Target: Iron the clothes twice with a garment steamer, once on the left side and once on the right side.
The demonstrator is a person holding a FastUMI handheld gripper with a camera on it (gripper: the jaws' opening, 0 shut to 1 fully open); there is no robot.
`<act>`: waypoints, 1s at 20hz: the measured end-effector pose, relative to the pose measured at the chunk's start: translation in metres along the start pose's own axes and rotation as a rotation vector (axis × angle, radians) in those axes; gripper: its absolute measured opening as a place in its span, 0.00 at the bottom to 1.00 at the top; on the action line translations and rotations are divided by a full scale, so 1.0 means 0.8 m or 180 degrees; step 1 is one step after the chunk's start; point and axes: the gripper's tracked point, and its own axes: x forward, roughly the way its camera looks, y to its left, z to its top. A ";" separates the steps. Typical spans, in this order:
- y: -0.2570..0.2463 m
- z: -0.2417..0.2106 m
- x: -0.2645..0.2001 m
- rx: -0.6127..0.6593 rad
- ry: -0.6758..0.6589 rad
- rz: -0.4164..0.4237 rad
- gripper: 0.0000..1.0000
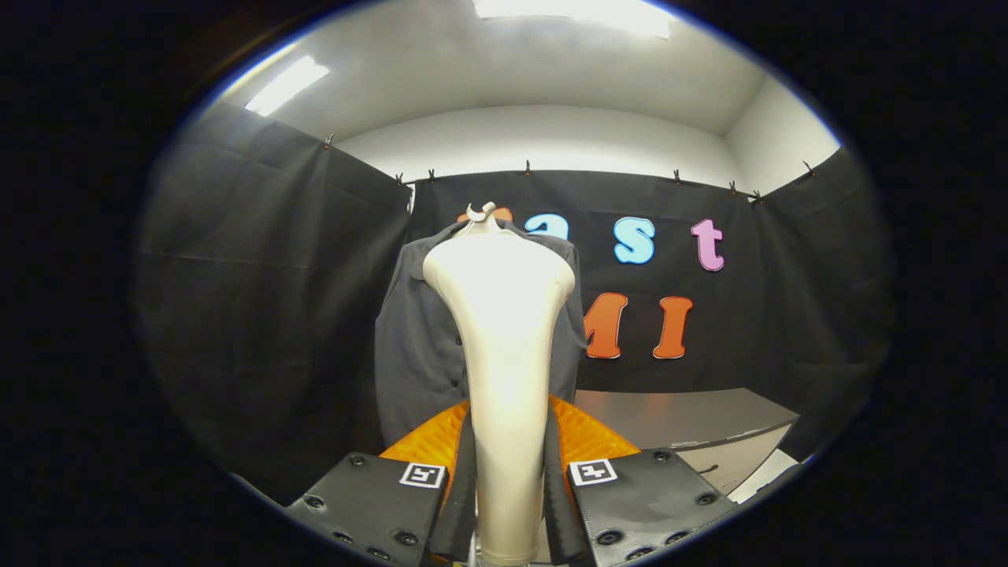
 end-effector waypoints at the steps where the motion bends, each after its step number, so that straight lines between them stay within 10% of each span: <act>1: -0.006 0.001 -0.003 -0.0008 -0.0010 -0.0032 0.44; 20: -0.053 -0.010 -0.051 0.0090 0.0013 -0.0565 0.44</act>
